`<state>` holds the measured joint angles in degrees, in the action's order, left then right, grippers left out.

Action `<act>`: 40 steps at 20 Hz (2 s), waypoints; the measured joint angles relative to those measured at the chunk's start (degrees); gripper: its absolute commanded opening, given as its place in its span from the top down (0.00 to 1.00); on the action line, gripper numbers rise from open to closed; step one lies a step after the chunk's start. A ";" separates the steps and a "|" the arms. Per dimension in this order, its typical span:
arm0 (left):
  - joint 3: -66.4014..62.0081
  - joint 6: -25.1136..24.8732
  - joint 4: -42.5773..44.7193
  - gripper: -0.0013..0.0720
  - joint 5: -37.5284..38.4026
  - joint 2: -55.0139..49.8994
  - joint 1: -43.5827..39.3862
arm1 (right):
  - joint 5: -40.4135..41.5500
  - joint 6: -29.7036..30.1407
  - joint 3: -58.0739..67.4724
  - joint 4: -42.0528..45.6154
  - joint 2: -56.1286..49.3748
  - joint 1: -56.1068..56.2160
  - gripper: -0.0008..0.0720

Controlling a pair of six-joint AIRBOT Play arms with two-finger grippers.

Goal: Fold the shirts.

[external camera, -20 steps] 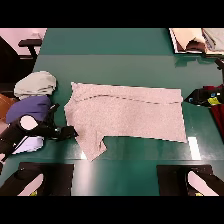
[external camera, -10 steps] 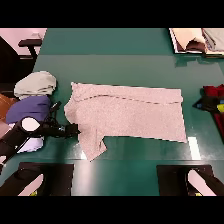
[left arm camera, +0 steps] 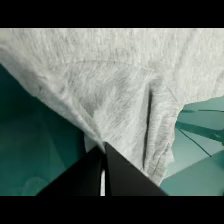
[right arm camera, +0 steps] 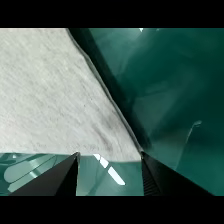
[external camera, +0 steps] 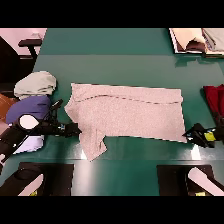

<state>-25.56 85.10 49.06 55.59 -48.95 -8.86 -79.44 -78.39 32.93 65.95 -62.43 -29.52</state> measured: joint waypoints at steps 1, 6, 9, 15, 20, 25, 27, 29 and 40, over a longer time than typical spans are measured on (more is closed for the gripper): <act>-0.02 -0.07 0.00 0.95 -0.07 0.00 0.02 | 0.24 -0.02 -0.48 -1.05 -0.96 0.90 0.53; -0.63 -0.09 0.76 0.96 0.57 0.11 0.02 | 2.99 0.00 -1.33 -1.62 -3.10 7.19 0.97; -2.58 -0.02 2.95 0.96 5.09 0.31 0.00 | 4.17 0.07 0.37 3.23 0.07 9.53 0.97; -4.22 2.60 6.27 0.96 15.04 7.50 -0.02 | -5.38 0.07 5.49 11.34 12.09 10.95 0.97; -7.39 4.83 7.91 0.96 15.04 10.36 -0.04 | -7.76 -0.07 10.80 13.75 14.69 11.17 0.97; -17.57 1.29 11.74 0.95 8.17 0.44 -0.04 | -5.31 -0.20 20.83 11.34 4.28 13.42 0.97; -22.77 -0.79 12.44 0.95 5.38 -6.36 -0.04 | -3.74 -0.22 25.44 10.75 -1.49 16.15 0.97; -27.76 -2.58 12.94 0.95 3.10 -13.53 -0.04 | -2.60 -0.22 30.03 10.51 -7.41 18.95 0.97; -40.41 -5.01 13.46 0.35 -3.61 -31.30 -0.02 | -0.55 1.03 48.87 5.05 -27.82 21.99 0.37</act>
<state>-65.98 80.09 62.52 51.99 -80.25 -8.88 -79.99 -77.36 81.80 71.00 -90.26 -7.53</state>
